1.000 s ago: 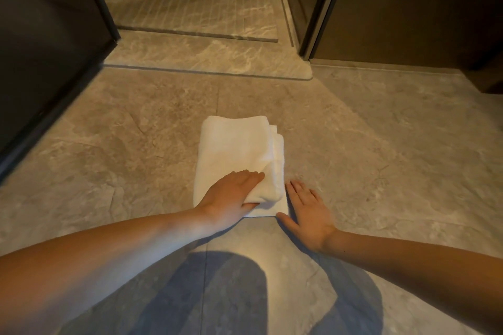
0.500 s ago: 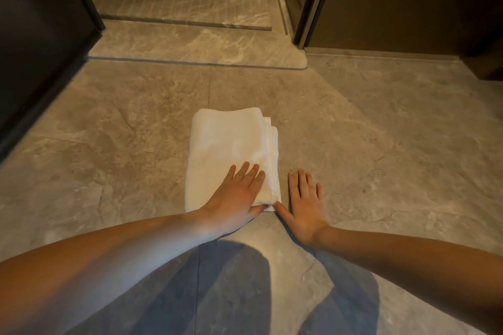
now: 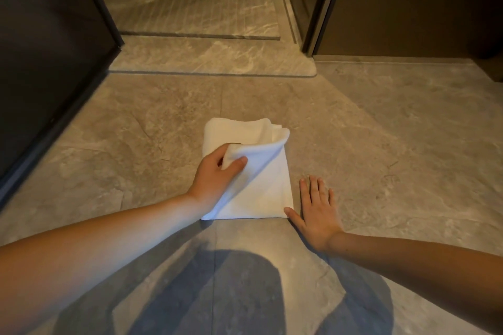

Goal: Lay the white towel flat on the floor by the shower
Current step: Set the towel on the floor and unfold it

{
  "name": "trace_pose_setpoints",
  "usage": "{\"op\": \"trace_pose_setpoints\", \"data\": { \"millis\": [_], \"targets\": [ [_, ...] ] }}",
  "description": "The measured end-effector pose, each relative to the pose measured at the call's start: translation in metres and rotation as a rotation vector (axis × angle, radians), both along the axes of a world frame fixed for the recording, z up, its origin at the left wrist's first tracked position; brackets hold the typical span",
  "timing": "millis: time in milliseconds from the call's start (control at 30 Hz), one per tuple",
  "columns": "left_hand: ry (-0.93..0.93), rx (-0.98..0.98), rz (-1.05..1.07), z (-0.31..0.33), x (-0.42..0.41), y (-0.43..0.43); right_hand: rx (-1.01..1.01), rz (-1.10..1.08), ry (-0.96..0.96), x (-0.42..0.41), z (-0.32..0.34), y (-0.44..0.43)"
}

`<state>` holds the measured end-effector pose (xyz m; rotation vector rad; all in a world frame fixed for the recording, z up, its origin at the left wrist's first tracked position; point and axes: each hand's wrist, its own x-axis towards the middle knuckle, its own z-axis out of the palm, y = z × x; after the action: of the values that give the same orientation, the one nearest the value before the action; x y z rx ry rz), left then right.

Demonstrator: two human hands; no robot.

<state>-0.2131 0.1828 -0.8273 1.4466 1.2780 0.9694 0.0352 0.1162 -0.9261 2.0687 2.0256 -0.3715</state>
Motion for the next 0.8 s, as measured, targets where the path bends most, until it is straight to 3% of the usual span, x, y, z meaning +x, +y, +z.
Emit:
{"op": "trace_pose_setpoints", "data": {
  "millis": [267,400,500,600,800],
  "targets": [
    [0.047,-0.024,0.244,0.031,-0.056,-0.004,-0.028,-0.003,-0.046,-0.004,0.014,0.003],
    [0.155,-0.009,0.270,0.031,-0.073,-0.001,0.059,-0.056,0.144,-0.014,0.031,0.011],
    [0.157,0.006,0.304,0.026,-0.080,0.001,0.160,0.072,0.250,-0.035,0.044,0.034],
    [0.171,0.018,0.295,0.021,-0.086,0.001,0.153,0.240,0.185,-0.057,0.047,0.057],
    [0.159,0.028,0.374,0.013,-0.109,-0.004,0.123,0.306,0.201,-0.098,0.030,0.071]
  ]
}}
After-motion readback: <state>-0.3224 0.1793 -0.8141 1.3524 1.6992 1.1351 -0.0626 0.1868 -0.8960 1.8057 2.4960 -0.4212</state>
